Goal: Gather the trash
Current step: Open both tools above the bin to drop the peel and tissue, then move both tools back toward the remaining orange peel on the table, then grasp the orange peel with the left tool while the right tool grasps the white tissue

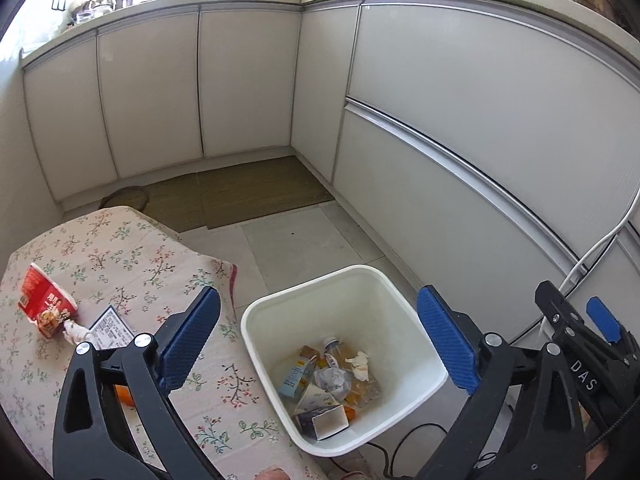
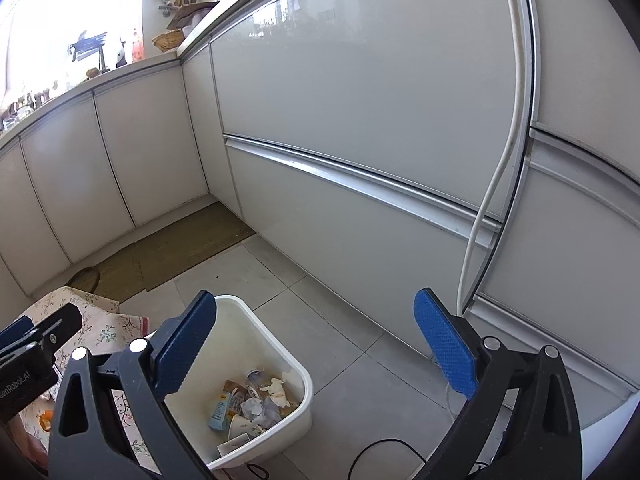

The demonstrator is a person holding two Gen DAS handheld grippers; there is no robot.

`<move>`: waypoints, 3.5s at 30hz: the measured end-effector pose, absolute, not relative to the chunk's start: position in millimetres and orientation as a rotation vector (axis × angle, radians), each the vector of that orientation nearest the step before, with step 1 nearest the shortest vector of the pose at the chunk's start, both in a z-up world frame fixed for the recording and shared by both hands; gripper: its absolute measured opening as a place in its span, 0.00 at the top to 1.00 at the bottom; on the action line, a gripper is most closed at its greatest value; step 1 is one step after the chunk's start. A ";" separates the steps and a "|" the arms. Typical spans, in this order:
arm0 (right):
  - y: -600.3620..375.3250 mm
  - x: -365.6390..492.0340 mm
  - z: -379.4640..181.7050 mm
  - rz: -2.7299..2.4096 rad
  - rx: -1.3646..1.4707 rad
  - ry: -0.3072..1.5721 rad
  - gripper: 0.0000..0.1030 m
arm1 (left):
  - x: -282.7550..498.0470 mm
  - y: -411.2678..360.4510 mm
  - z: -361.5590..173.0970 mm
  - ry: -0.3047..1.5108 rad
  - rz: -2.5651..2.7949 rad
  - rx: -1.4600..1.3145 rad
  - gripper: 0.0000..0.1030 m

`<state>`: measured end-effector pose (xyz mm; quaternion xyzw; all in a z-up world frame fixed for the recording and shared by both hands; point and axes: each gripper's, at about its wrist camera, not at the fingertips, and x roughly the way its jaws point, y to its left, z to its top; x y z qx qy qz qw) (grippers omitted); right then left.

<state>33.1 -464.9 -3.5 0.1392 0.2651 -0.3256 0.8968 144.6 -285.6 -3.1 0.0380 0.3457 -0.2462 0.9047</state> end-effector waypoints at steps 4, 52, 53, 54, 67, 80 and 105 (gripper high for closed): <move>-448.1 42.7 -1.0 -0.640 0.248 0.546 0.07 | 145.1 -266.7 -4.4 0.699 -0.457 0.080 0.07; -219.8 179.8 -37.5 -0.212 -0.048 0.741 0.07 | 237.2 -13.1 -103.1 1.118 -0.087 -0.239 0.07; -220.5 181.9 -38.8 -0.211 -0.043 0.748 0.07 | 238.8 -11.7 -110.0 1.151 -0.093 -0.270 0.07; -221.8 183.9 -40.5 -0.211 -0.036 0.757 0.07 | 239.8 -10.8 -116.9 1.184 -0.094 -0.299 0.08; -247.6 186.6 -49.4 -0.242 -0.003 0.805 0.07 | 242.8 -32.3 -144.7 1.239 -0.033 -0.336 0.22; -243.7 201.9 -60.4 -0.134 0.042 0.892 0.07 | 233.4 -48.5 -148.6 1.233 -0.151 -0.175 0.69; -57.2 292.3 -134.3 0.521 -0.262 1.067 0.42 | 217.4 124.6 -62.6 1.052 -0.045 -0.324 0.73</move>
